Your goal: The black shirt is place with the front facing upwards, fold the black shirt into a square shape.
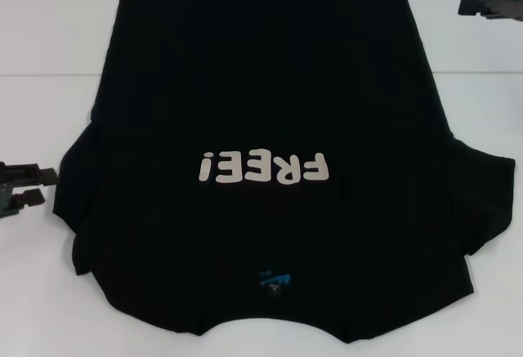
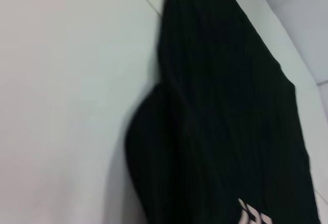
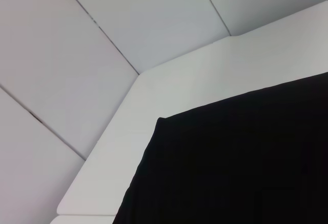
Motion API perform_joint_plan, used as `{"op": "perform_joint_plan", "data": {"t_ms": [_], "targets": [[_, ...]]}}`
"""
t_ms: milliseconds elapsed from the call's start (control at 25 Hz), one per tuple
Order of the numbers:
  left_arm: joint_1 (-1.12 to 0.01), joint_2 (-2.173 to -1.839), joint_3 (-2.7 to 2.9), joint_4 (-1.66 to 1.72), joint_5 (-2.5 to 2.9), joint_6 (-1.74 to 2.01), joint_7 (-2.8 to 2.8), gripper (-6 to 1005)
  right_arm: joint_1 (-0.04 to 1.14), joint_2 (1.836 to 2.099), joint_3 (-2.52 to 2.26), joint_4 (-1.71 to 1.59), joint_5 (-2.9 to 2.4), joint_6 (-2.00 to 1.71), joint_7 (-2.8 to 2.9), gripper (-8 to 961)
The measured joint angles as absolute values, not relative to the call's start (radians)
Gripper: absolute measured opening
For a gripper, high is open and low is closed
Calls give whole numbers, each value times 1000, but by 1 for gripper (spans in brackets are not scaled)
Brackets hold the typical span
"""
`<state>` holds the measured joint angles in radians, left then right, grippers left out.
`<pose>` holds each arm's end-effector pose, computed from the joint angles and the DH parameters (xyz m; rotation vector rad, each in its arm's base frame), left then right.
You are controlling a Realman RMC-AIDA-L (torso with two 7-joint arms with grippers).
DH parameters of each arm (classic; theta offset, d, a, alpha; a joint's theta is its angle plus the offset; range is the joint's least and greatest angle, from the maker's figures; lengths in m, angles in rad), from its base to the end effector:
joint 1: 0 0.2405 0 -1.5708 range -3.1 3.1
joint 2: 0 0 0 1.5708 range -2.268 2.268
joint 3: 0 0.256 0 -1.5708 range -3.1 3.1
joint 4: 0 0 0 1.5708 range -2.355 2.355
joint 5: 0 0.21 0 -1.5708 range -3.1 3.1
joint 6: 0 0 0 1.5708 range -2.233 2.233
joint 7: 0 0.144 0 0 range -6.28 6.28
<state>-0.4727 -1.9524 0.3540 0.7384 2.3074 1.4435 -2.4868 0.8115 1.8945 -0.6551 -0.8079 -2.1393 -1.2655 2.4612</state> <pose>-0.3597 0.3276 0.0962 -1.7241 -1.9986 -0.6909 0.1988 0.4596 0.1188 -2.1406 1.4042 0.7030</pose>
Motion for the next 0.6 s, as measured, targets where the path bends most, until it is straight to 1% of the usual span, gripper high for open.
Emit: {"op": "perform_joint_plan", "data": {"t_ms": [40,320,600], "targets": [[-473,-1953,359,738,2307,1429,-2484,474,810,1893,-654,-808,-2140,-1268,2466,884],[-489,-1959,432,700,2307,1293,-2389,472,800,1890,-649,-800,-2140,-1274,2470,885],[-493,-1973,503,686,2307,1198,-2368,458,789,1890,-648,-795,-2138,-1275,2470,884]]}}
